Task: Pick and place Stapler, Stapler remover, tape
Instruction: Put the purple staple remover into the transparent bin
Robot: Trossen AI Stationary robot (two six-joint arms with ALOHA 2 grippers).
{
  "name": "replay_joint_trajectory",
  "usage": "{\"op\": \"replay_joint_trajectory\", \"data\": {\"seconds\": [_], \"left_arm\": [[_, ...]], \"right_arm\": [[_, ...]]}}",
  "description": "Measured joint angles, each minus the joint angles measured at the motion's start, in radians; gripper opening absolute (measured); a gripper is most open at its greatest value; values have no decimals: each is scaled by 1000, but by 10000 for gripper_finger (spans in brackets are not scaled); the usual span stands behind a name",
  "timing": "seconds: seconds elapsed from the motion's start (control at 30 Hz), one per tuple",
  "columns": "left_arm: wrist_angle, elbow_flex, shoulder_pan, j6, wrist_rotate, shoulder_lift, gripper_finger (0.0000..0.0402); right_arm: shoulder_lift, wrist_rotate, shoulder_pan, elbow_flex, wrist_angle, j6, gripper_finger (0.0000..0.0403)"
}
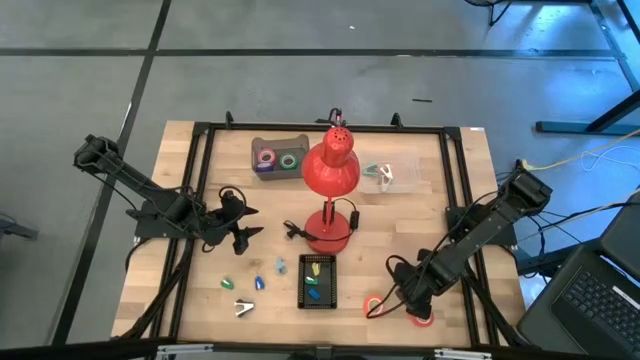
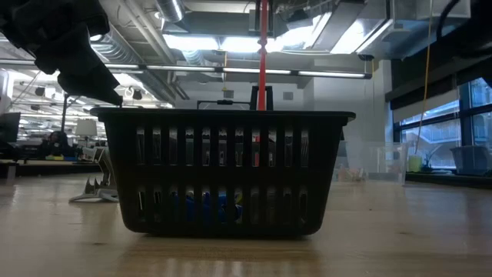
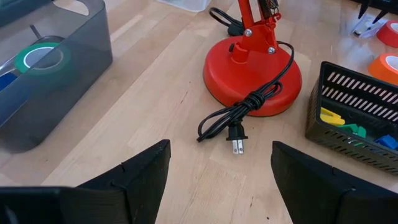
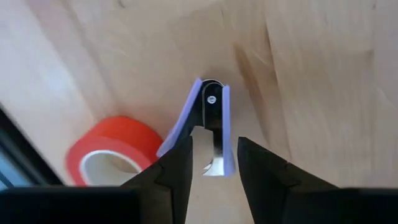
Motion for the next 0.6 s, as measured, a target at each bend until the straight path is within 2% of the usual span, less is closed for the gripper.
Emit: {"op": "replay_joint_trajectory", "data": {"seconds": [0.17, 0.37, 0.6], "left_arm": [[0, 0, 0, 0, 0, 0, 267], [0, 0, 0, 0, 0, 0, 267], [0, 0, 0, 0, 0, 0, 267]], "right_arm": [[49, -12, 0, 0, -5, -31, 109], [59, -63, 0, 0, -4, -38, 25], [27, -16, 0, 5, -21, -30, 26]]}}
